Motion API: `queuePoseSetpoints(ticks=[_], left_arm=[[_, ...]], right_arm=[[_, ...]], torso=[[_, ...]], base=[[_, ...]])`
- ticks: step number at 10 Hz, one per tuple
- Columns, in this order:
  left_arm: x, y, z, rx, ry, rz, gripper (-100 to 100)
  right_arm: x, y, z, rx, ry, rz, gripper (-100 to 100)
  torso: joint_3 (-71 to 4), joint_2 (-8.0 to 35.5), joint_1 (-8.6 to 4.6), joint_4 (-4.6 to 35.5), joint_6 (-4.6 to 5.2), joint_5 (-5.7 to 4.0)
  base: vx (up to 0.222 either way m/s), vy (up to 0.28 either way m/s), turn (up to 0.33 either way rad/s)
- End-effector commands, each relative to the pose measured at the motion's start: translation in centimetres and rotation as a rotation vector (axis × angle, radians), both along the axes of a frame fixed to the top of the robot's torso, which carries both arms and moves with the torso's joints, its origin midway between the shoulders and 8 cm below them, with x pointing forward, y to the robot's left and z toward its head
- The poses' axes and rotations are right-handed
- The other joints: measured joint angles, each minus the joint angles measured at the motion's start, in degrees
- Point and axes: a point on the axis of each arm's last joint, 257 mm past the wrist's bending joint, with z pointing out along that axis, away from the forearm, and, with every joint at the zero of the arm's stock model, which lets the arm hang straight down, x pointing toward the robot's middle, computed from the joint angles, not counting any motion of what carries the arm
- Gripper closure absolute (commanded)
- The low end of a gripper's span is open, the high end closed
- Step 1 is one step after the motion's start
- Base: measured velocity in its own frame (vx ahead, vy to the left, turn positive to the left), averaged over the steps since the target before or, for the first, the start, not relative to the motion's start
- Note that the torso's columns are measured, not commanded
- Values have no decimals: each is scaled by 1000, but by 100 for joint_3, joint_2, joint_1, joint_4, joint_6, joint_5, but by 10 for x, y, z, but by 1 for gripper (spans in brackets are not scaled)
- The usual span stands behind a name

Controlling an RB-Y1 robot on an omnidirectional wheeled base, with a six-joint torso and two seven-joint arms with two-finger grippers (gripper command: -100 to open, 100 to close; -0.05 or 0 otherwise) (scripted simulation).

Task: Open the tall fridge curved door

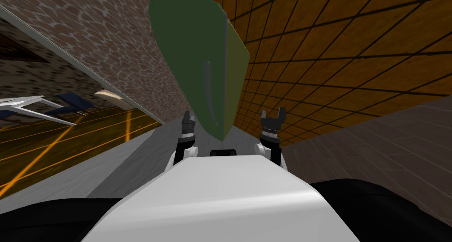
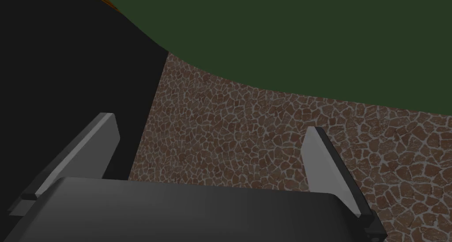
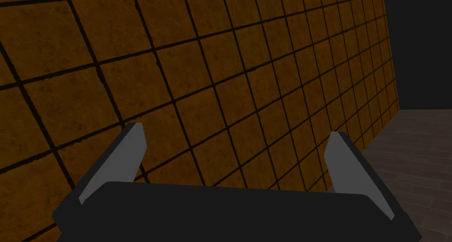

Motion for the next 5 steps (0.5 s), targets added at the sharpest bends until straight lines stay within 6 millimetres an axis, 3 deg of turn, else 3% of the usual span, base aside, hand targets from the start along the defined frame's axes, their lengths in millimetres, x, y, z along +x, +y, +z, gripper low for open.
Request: queuePoseSetpoints(ticks=[1, 5], left_arm=[[0, 0, 0, 0, 0, 0, 0], [0, 0, 0, 0, 0, 0, 0]], right_arm=[[0, 0, 0, 0, 0, 0, 0], [0, 0, 0, 0, 0, 0, 0]], torso=[[-467, 232, 0, 235, 0, 0], [-3692, 1845, 0, 1846, 0, 0]], base=[[0, 0, 0], [0, 0, 0]])
